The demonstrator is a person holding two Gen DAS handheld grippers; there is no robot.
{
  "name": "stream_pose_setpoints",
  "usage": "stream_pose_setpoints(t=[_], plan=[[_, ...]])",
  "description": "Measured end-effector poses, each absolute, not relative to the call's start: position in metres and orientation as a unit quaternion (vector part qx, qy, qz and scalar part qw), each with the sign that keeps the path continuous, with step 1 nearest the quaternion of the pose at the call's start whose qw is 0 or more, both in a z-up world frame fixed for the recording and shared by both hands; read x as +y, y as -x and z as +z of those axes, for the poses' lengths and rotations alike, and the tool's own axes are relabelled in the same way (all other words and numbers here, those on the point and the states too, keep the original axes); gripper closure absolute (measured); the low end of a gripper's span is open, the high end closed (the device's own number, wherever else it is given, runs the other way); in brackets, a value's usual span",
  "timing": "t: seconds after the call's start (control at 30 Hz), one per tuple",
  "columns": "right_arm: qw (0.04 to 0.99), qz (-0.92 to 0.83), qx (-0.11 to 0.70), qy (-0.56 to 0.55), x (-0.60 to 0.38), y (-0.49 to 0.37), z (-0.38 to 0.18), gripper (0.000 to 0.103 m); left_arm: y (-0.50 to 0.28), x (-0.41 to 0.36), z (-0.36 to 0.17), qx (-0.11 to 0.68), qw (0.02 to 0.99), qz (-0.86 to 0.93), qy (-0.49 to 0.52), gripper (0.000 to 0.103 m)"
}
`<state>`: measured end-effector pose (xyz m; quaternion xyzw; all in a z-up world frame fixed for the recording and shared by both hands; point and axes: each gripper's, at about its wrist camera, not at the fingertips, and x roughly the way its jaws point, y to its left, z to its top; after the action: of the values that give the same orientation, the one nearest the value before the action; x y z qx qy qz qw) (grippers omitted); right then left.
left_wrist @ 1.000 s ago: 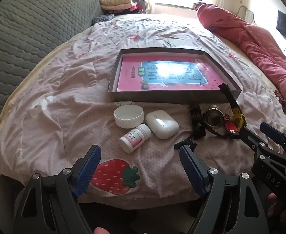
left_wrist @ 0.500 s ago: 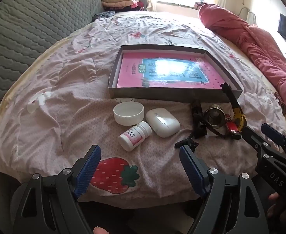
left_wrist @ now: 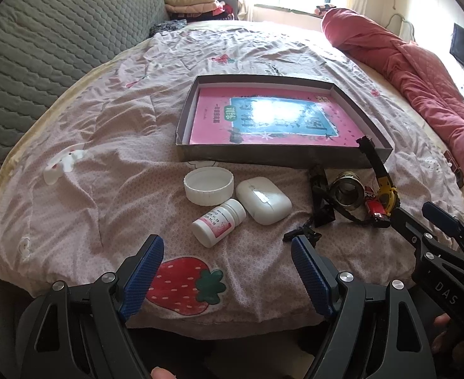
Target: Organize rigid objects
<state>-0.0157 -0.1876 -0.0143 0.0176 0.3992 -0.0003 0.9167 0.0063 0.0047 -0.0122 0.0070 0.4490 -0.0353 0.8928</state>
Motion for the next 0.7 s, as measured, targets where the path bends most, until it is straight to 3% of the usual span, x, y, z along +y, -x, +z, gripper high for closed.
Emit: stream_pose_setpoints(t=[0.7], plan=[[0.918, -0.004, 0.397, -0.019, -0.1877, 0.0164, -0.0115, 0.038, -0.0058, 0.0029, -0.0116, 0.448, 0.893, -0.038, -0.007, 0.019]])
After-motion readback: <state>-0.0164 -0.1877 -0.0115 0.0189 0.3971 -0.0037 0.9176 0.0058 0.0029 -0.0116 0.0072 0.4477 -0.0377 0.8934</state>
